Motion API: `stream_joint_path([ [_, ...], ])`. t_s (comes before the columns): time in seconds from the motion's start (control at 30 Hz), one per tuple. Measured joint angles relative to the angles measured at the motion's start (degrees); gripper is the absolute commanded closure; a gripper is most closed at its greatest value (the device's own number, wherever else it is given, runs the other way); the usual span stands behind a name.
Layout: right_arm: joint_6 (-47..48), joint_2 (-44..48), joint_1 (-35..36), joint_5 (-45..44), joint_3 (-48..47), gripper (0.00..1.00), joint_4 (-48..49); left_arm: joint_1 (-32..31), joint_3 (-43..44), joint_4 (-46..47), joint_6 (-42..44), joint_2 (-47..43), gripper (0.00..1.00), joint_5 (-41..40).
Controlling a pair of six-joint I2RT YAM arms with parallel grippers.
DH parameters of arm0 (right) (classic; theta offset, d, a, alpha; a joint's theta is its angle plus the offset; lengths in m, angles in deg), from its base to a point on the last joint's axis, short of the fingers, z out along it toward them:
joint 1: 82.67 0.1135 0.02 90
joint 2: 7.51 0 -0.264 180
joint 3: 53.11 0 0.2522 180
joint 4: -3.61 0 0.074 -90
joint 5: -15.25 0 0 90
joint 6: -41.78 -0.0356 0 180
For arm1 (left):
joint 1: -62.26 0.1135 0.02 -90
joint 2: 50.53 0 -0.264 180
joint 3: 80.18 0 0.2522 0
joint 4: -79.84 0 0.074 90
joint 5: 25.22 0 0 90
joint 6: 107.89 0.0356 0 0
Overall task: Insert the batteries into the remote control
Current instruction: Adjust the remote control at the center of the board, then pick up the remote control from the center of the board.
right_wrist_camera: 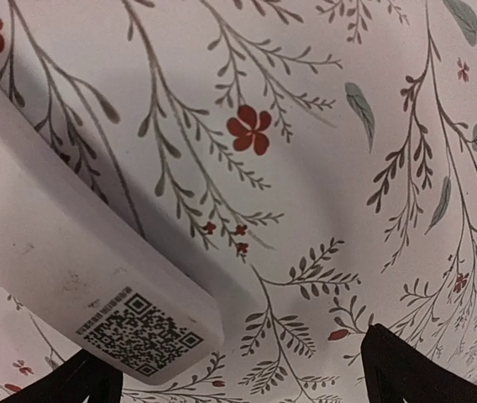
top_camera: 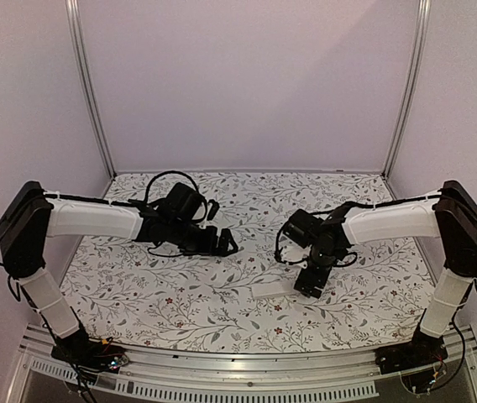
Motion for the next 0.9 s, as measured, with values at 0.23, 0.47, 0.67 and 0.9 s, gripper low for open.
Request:
stream_joint_path([
  [0.23,-0.6,-1.8,-2.9,-1.2,-2.2,0.01,1.5,0.0,-2.3,1.1,0.0,-1.0,0.00,0.1],
  [0.47,-2.0,-3.3,-4.4,-1.4,-3.9,0.01,3.1,-1.6,-3.2,1.0,2.0,-1.2,0.00,0.0],
  [0.67,-5.3,3.6,-5.6,-2.0,-0.2,0.01,6.0,-10.5,0.3,-2.0,6.3,-0.9,0.00,-1.9],
  [0.9,-11.8,25.8,-11.7,1.7,5.8,0.01,12.5,-18.3,10.0,-4.7,7.9,5.7,0.24,-3.7],
])
